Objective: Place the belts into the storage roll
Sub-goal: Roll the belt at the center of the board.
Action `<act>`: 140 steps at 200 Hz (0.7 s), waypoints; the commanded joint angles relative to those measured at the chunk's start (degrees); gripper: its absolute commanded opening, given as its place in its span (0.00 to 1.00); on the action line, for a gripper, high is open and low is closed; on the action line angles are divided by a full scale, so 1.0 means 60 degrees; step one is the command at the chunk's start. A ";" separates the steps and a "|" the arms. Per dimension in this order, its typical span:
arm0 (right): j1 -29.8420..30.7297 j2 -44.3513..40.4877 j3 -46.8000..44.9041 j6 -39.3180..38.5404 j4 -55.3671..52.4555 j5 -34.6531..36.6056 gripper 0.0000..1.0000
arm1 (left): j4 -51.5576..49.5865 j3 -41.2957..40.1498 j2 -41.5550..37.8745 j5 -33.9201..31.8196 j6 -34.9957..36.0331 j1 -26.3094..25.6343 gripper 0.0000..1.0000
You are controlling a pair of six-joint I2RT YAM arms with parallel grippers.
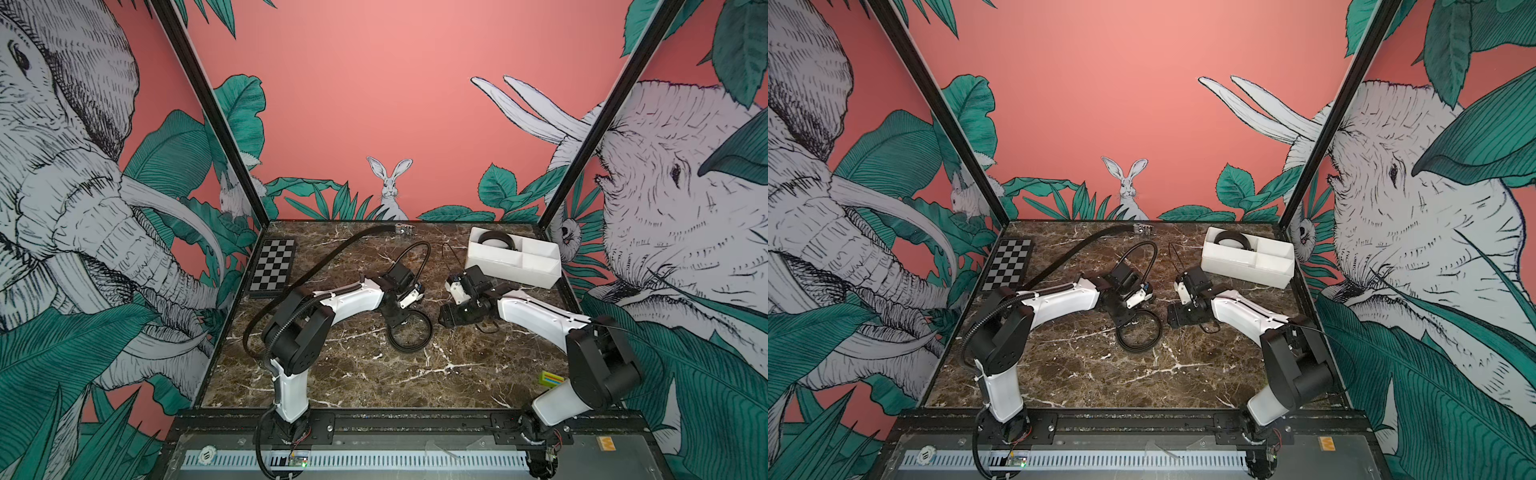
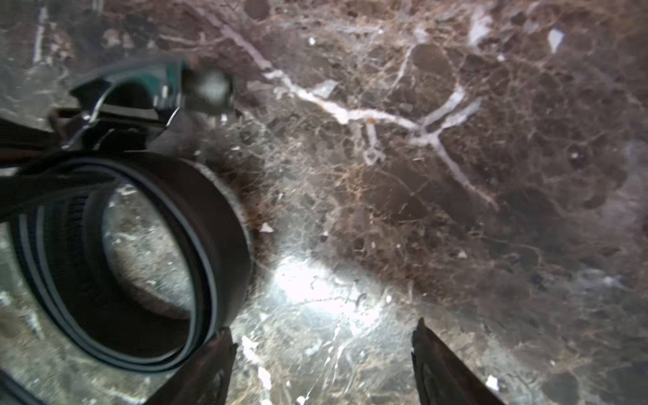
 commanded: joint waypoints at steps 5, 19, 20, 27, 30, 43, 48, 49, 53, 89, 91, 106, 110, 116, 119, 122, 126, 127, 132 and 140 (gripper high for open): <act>-0.0681 0.0578 0.0195 0.1202 0.0752 0.0292 0.78 | -0.0953 0.0686 0.0326 0.0654 0.1422 -0.0034 0.00; -0.1057 0.1039 0.0343 0.2023 0.0947 -0.0425 0.76 | -0.1118 0.0813 0.0518 0.0433 0.1626 -0.0104 0.00; -0.1078 0.1072 0.0351 0.2080 0.0971 -0.0471 0.76 | -0.1118 0.0812 0.0514 0.0417 0.1630 -0.0103 0.00; -0.1168 0.1204 0.0440 0.2465 0.1087 -0.0786 0.76 | -0.1067 0.0807 0.0540 0.0408 0.1644 -0.0104 0.00; -0.1197 0.1252 0.0487 0.2639 0.1130 -0.0885 0.76 | -0.1050 0.0797 0.0540 0.0402 0.1645 -0.0104 0.00; -0.1190 0.1400 0.0585 0.3317 0.1726 -0.1465 0.75 | -0.1007 0.0830 0.0566 0.0400 0.1673 -0.0133 0.00; -0.1183 0.1452 0.0611 0.3593 0.1998 -0.1682 0.75 | -0.1009 0.0832 0.0569 0.0384 0.1708 -0.0145 0.00; -0.1185 0.1469 0.0617 0.3649 0.2053 -0.1715 0.75 | -0.1005 0.0828 0.0569 0.0385 0.1714 -0.0153 0.00; -0.1149 0.1541 0.0653 0.3825 0.2246 -0.1772 0.75 | -0.1004 0.0851 0.0569 0.0383 0.1742 -0.0160 0.00; -0.0964 0.2594 0.1317 0.4695 0.3016 -0.2182 0.67 | -0.0812 0.0825 0.0657 0.0589 0.1812 -0.0180 0.00; -0.0955 0.2646 0.1339 0.4758 0.3085 -0.2216 0.67 | -0.0789 0.0825 0.0665 0.0598 0.1809 -0.0177 0.00; -0.0884 0.3056 0.1495 0.5003 0.3221 -0.2400 0.60 | -0.0723 0.0841 0.0755 0.0599 0.1812 -0.0177 0.00; -0.0859 0.3148 0.1528 0.5030 0.3222 -0.2443 0.58 | -0.0709 0.0854 0.0772 0.0591 0.1822 -0.0178 0.00; -0.0827 0.3244 0.1571 0.5073 0.3182 -0.2513 0.56 | -0.0682 0.0849 0.0792 0.0577 0.1813 -0.0183 0.00; -0.0810 0.3276 0.1555 0.5093 0.3188 -0.2547 0.54 | -0.0648 0.0848 0.0790 0.0553 0.1814 -0.0184 0.00; -0.0803 0.3301 0.1529 0.5127 0.3242 -0.2619 0.53 | -0.0630 0.0843 0.0804 0.0533 0.1815 -0.0177 0.00; -0.0780 0.3310 0.1460 0.5160 0.3367 -0.2672 0.52 | -0.0607 0.0830 0.0804 0.0522 0.1816 -0.0177 0.00; -0.0771 0.3307 0.1437 0.5172 0.3389 -0.2686 0.52 | -0.0592 0.0827 0.0811 0.0505 0.1812 -0.0177 0.00; -0.0743 0.3283 0.1343 0.5225 0.3452 -0.2725 0.50 | -0.0553 0.0825 0.0815 0.0465 0.1816 -0.0177 0.00; -0.0675 0.3227 0.1164 0.5286 0.3627 -0.2827 0.48 | -0.0538 0.0868 0.0833 0.0451 0.1835 -0.0176 0.00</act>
